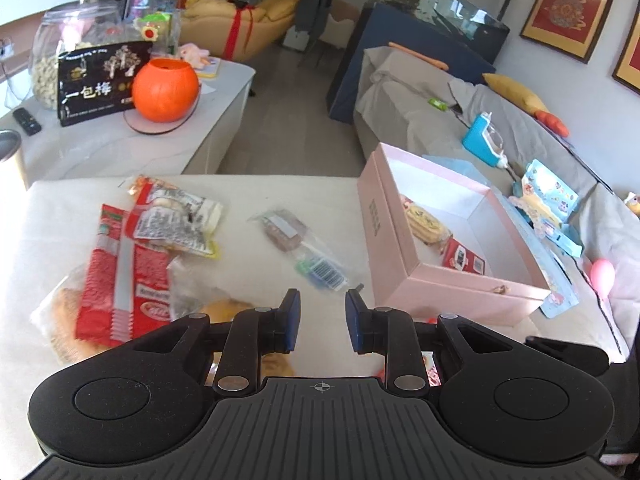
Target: Organize snacks
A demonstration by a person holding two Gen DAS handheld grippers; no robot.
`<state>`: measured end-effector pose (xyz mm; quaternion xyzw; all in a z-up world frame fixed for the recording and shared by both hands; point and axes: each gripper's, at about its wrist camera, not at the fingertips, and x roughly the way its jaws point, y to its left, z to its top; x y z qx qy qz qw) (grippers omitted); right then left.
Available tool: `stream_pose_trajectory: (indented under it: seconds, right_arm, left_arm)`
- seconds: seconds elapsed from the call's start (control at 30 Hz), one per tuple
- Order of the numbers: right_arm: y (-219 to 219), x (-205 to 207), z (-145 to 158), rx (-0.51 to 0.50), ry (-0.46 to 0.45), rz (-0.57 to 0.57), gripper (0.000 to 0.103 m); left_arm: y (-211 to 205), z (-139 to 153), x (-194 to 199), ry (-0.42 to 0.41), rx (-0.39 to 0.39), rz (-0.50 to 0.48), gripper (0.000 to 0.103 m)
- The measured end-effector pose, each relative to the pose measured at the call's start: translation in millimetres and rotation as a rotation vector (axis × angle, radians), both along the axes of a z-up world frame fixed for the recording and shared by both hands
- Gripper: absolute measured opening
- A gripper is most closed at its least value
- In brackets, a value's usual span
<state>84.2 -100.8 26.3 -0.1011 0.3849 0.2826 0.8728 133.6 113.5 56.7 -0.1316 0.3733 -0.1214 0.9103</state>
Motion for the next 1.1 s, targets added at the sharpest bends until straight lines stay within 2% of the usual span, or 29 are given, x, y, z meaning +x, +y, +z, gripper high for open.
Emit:
stream_pose_trajectory:
  seconds: [0.13,0.27,0.37,0.4,0.47,0.53,0.63,0.7,0.8,0.93,0.97,1.1]
  right_arm:
    - [-36.3,-3.6,-4.3,0.008,-0.045,-0.125,0.066]
    - [-65.4,-4.7,-18.4,0.098,-0.065,-0.224,0.083]
    - [-72.8,-3.8,-20.9,0.137,-0.062,-0.240,0.083]
    - [-73.0,-3.8,-21.1,0.137,-0.064,-0.239,0.083]
    - [-74.5,-4.6,-21.2,0.138,-0.065,-0.239,0.084]
    - [-76.3,-4.7,-21.8,0.148,-0.062,-0.239,0.084]
    - [-79.4,-5.0,-21.5,0.167,-0.056,-0.241,0.084]
    - [-78.7,-3.0,-21.5,0.175,-0.054,-0.243,0.084]
    - [-78.7,-4.2,-21.4,0.176,-0.054,-0.243,0.084]
    - [-77.6,-3.2,-21.4,0.177,-0.053,-0.243,0.084]
    - [-77.6,-3.2,-21.4,0.177,-0.053,-0.243,0.084]
    - [-77.8,-3.2,-20.9,0.176,-0.054,-0.246,0.084]
  left_arm:
    - [-11.0,-4.8,44.3,0.047,-0.001,0.096,0.028]
    - [-21.4,-18.0,87.7,0.076,0.012,0.192,0.028]
    - [-36.9,-30.8,113.0,0.109,0.112,0.212,0.028]
    - [-42.9,-30.0,115.3,0.072,0.153,0.208,0.032]
    - [-53.3,-30.1,119.9,0.067,0.251,0.184,0.031]
    - [-63.2,-30.7,116.9,0.057,0.361,0.138,0.034]
    - [-66.3,-31.8,106.3,0.070,0.434,0.113,0.045]
    - [-62.0,-36.4,101.9,0.126,0.432,0.111,0.049]
    - [-50.0,-36.8,96.2,0.117,0.367,0.115,0.049]
    - [-49.8,-36.7,88.1,0.099,0.359,0.072,0.047]
    - [-50.8,-36.7,82.9,0.097,0.350,0.060,0.044]
    - [-60.6,-36.6,45.9,0.074,0.337,0.003,0.042]
